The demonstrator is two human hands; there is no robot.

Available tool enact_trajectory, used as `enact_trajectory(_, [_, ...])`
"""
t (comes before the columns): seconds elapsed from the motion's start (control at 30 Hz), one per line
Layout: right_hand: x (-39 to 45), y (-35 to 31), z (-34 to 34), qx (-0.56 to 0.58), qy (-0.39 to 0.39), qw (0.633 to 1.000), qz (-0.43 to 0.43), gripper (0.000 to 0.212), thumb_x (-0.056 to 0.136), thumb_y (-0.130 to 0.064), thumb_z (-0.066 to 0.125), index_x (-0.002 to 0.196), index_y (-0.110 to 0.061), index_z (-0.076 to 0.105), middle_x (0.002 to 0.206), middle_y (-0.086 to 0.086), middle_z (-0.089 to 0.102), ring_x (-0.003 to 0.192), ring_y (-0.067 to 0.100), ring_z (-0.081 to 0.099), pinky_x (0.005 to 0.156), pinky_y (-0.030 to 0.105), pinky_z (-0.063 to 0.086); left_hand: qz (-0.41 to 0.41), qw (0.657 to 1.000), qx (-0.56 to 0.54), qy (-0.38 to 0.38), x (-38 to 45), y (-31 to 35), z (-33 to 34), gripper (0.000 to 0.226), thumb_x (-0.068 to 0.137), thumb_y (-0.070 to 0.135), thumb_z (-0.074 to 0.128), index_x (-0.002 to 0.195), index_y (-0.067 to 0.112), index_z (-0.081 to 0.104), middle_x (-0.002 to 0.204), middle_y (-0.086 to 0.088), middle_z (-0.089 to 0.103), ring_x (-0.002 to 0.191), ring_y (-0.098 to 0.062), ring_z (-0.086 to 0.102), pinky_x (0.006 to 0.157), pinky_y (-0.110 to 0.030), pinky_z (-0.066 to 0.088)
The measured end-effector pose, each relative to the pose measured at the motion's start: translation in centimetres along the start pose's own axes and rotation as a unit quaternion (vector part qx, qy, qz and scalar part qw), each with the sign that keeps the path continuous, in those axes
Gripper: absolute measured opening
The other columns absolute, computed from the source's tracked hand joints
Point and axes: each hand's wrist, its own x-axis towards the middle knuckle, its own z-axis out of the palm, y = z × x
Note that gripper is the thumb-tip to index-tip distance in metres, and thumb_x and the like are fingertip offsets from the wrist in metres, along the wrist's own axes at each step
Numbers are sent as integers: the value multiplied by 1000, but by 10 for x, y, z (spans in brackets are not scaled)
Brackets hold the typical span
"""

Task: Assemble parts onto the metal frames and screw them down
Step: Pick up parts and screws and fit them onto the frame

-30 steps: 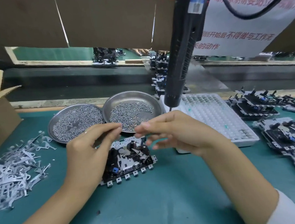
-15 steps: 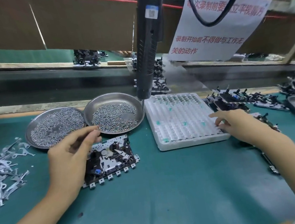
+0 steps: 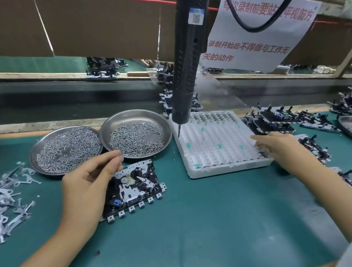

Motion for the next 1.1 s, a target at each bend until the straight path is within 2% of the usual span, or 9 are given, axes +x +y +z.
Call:
enact_trajectory(0.03, [-2,0,-5,31,41,999,-9,51,80,24,46,121,-2,62,98,16,69,83,19,67,81,23,48,-1,1000,-1,-2,0,0,0,15,78,18,68,90,27,72,81,14,73,76,-2,69,72,-8,50])
enact_trajectory(0.1, [-6,-6,-16,104,91,990,-3,39,81,23,50,109,3,68,90,17,72,64,-7,64,73,8,48,-5,1000,-8,-6,0,-1,1,18,79,13,68,90,27,72,82,15,74,75,-1,69,71,-7,49])
enact_trajectory(0.13, [-8,-12,-21,135,83,987,10,33,83,19,54,105,1,70,87,15,73,58,-12,60,65,4,46,-7,1000,-11,-8,1,-1,2,18,78,14,68,90,27,71,82,15,74,75,-1,69,71,-7,49])
enact_trajectory(0.23, [-18,-47,-26,278,-26,960,25,18,86,4,63,93,-7,75,74,0,74,57,-3,63,53,16,50,-2,1000,-5,-13,0,0,3,18,75,17,67,90,27,72,84,13,74,75,0,68,71,-7,48])
enact_trajectory(0.37, [-34,-125,-12,543,-155,825,-28,8,84,-3,63,90,0,69,88,7,74,81,17,71,58,24,54,-7,1000,-7,-9,0,0,2,19,75,17,68,90,28,72,86,9,74,77,-3,69,72,-9,50])
enact_trajectory(0.47, [-29,-176,8,632,-174,753,-52,6,89,-5,57,90,-1,60,102,8,72,91,22,69,64,27,55,-13,1000,-15,-6,0,0,3,19,74,20,68,90,29,72,86,8,74,78,-4,68,72,-10,49])
enact_trajectory(0.67, [-7,-226,35,668,-102,737,-23,15,88,3,61,95,-7,69,85,9,72,75,13,69,72,21,54,68,995,65,-31,0,1,3,22,77,15,66,92,30,71,91,18,70,87,3,63,78,-7,43])
enact_trajectory(0.87, [-11,-221,46,686,-101,721,-3,28,78,0,70,97,-21,74,99,3,73,90,17,69,82,25,54,68,995,57,-51,-1,1,3,23,78,12,65,95,26,71,90,14,69,76,-1,64,71,-7,44])
enact_trajectory(1.1, [-12,-219,50,700,-120,704,20,22,77,3,71,98,-4,74,91,5,75,82,11,70,75,19,53,33,997,32,-68,-3,2,3,24,77,19,65,93,35,72,83,7,70,71,-4,65,71,-11,48])
